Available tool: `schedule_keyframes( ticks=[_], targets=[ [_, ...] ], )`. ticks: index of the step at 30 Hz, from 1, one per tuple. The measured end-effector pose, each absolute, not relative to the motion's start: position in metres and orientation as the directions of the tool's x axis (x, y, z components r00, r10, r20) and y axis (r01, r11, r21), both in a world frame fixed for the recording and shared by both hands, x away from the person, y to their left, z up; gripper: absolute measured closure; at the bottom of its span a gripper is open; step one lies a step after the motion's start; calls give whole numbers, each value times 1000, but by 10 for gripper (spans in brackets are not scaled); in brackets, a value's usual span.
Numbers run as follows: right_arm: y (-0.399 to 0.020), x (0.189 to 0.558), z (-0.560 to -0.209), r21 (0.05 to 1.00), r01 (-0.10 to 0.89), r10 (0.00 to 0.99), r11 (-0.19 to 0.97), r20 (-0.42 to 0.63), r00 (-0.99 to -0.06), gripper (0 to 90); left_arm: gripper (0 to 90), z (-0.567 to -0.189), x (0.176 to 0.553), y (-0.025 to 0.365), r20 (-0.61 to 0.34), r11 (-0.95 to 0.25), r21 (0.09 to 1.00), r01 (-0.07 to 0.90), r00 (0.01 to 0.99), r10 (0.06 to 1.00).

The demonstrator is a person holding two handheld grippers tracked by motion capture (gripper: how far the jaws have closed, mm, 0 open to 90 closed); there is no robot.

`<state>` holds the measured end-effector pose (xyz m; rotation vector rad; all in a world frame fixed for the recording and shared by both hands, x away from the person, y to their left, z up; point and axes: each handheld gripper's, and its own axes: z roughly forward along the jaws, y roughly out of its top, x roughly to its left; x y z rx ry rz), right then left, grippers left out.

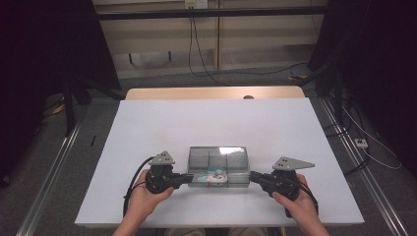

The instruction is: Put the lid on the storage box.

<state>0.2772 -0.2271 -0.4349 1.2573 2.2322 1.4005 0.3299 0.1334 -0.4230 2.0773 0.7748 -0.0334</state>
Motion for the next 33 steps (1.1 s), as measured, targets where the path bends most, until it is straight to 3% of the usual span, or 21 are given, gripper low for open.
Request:
schedule_keyframes(
  ticks=[33],
  targets=[
    [-227,271,-438,813,548,752,196,234,-617,877,900,-425,324,141,-296,-418,732,538,804,516]
  ],
)
